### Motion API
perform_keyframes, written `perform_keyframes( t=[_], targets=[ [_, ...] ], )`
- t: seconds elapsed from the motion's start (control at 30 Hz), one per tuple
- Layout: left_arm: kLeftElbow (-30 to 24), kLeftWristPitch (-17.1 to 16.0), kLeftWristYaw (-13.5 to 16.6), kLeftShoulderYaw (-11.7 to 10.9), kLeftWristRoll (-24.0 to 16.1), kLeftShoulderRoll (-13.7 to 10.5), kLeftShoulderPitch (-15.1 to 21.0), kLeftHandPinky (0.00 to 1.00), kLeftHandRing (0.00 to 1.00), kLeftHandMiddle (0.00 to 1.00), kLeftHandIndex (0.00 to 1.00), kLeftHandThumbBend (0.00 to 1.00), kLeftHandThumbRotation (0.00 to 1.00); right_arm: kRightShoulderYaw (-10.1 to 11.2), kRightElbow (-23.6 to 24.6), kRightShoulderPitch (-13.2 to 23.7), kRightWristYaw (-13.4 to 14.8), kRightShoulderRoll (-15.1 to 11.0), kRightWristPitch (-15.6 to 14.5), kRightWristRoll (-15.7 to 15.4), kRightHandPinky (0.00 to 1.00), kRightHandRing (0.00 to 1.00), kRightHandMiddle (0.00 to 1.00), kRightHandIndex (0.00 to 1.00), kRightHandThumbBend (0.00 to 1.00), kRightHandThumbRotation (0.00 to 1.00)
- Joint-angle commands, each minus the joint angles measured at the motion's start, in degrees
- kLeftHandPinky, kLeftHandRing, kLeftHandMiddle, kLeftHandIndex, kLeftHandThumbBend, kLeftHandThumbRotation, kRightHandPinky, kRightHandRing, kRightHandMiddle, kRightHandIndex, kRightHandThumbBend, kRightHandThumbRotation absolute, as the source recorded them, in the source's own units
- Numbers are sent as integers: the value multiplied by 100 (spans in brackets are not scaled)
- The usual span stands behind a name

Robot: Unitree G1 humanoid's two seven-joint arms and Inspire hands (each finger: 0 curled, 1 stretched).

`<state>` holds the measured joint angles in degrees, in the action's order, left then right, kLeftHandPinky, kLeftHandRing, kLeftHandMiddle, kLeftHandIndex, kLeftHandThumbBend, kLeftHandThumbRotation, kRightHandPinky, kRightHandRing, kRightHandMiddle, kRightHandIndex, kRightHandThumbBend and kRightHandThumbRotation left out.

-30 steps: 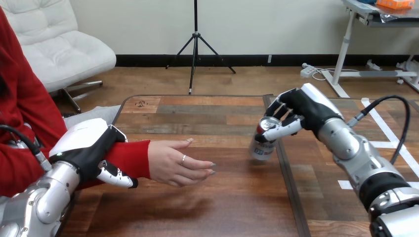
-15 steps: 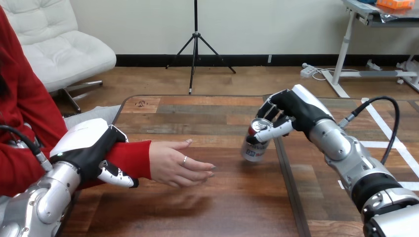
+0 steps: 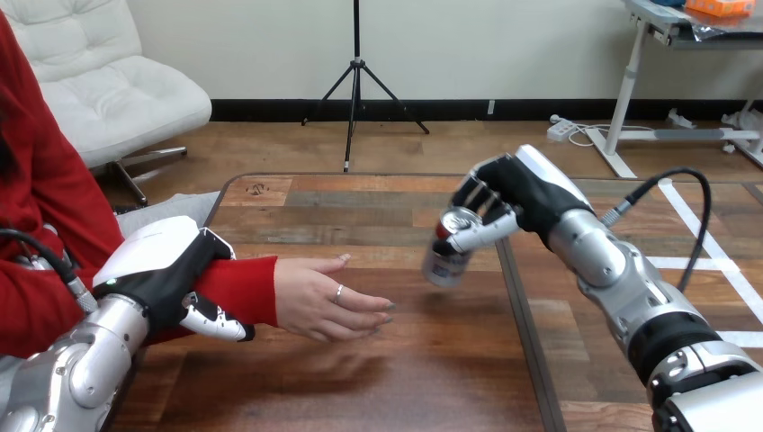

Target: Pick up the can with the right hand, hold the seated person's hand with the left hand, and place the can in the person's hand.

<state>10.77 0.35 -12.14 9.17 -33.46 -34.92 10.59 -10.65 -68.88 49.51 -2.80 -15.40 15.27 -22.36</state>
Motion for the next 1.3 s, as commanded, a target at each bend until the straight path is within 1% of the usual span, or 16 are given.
perform_keyframes(
  t=[0.0,0.17,0.43,0.67,0.97,1.27],
  targets=[
    [-791,-265,335,-291,127,95,853,22,27,35,35,72,0,47,617,492,6,19,79,122,29,36,41,45,78,0],
    [-790,-210,305,-279,119,119,881,22,27,35,35,72,0,67,749,461,-36,41,107,152,29,36,42,45,78,0],
    [-786,-196,339,-270,106,172,914,21,27,34,35,72,0,95,985,422,-125,78,117,203,32,38,43,44,78,0],
    [-800,-168,340,-268,91,208,939,21,27,34,35,71,0,97,1175,386,-196,90,146,225,31,37,41,44,78,0],
    [-735,-296,508,-292,67,268,978,22,27,35,34,72,0,94,1443,316,-267,109,210,237,26,31,37,43,79,0],
    [-696,-425,739,-306,22,323,1022,23,29,36,35,74,0,74,1691,237,-334,143,214,237,24,30,36,43,80,0]
  ],
)
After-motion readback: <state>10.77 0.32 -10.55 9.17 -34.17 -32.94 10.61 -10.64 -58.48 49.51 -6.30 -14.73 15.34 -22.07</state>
